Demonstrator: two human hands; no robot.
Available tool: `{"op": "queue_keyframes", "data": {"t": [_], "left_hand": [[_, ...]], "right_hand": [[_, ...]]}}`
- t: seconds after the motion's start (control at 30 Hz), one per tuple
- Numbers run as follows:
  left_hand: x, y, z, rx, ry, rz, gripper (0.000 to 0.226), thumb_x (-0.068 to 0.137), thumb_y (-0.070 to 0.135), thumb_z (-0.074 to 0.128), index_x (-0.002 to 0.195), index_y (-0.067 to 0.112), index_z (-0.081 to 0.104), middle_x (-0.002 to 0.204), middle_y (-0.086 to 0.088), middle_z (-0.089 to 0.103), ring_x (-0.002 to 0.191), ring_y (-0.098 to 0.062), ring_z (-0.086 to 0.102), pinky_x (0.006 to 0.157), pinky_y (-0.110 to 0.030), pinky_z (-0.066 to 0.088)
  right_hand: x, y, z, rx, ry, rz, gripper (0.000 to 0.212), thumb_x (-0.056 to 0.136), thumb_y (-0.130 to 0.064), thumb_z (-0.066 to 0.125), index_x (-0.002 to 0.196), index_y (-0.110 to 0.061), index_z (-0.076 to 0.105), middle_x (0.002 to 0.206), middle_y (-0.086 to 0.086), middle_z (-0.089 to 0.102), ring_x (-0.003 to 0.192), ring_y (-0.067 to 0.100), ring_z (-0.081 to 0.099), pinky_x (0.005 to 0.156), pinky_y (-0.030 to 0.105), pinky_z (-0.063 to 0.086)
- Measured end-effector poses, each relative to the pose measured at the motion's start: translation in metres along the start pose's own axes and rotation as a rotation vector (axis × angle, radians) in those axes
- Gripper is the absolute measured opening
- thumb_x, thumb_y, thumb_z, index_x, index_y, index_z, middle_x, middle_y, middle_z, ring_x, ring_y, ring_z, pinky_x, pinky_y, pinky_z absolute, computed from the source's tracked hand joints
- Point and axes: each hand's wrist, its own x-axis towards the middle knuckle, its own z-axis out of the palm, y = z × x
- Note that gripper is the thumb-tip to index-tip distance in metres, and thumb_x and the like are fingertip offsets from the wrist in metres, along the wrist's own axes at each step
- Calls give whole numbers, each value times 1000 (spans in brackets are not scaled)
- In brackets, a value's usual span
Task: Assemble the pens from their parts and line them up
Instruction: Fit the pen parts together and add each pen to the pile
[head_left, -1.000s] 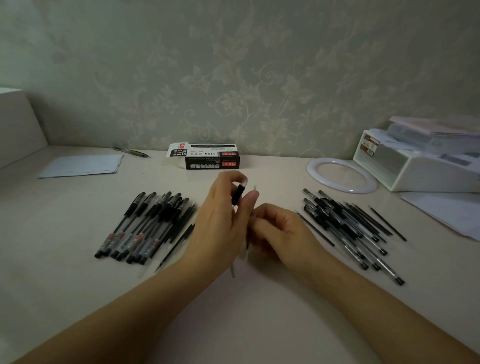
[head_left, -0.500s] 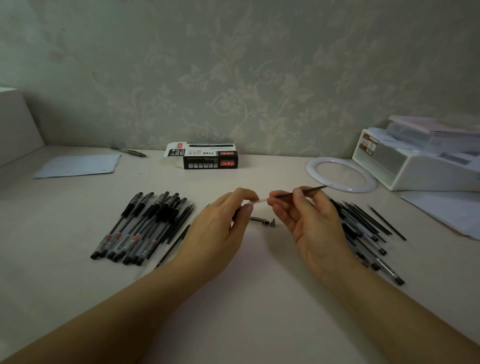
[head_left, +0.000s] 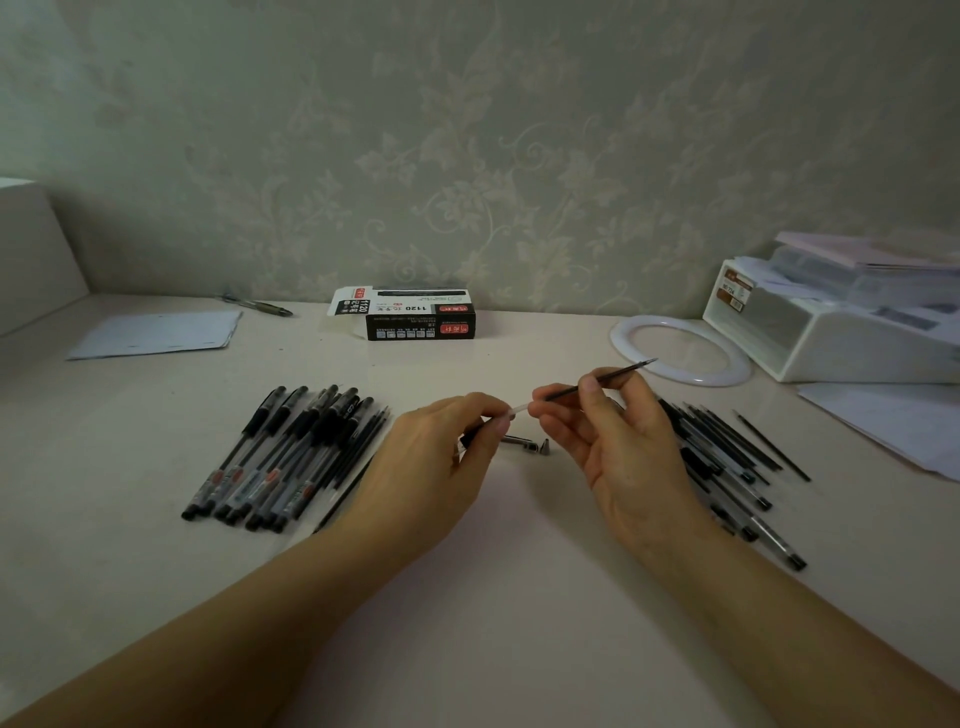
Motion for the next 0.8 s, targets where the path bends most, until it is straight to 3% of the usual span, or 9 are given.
{"op": "queue_keyframes", "data": {"t": [0.27,0.47,0.6,0.67,0.8], "left_hand": [[0,0,-1,-6,-21,22,12,95,22,55,100,22,66,78,17,59,64,10,50,57,-6,35],[-1,0,-2,-18,-37,51,13,96,25,53,101,23,65,75,25,53,65,6,51,58,-6,33],[0,-1,0,10,-55,72,11,95,25,55,101,23,65,79,20,59,65,7,51,57,-7,32],[-1,-3,2,10,-46,50,11,95,27,54,102,25,62,76,18,58,60,5,50,53,-8,30],[0,-7,1,-66,9,-22,18,95,30,50,113,31,54,71,13,56,56,0,51,53,-8,32]], "right_hand": [[5,1,-5,-8,38,46,16,101,-14,51,92,-9,63,91,15,74,81,20,73,69,21,56],[4,0,-5,-29,5,69,18,100,-13,53,87,-12,65,86,11,74,78,19,72,68,21,56],[0,1,-1,-369,-131,-2,6,91,-12,66,89,-13,71,79,6,74,71,15,70,68,22,55],[-2,1,2,-513,-167,-10,8,87,-22,71,91,-16,74,79,0,74,68,9,66,66,20,53],[2,-2,-5,-704,11,-92,14,84,-35,73,94,-26,70,89,-5,71,74,8,65,68,17,51]]}}
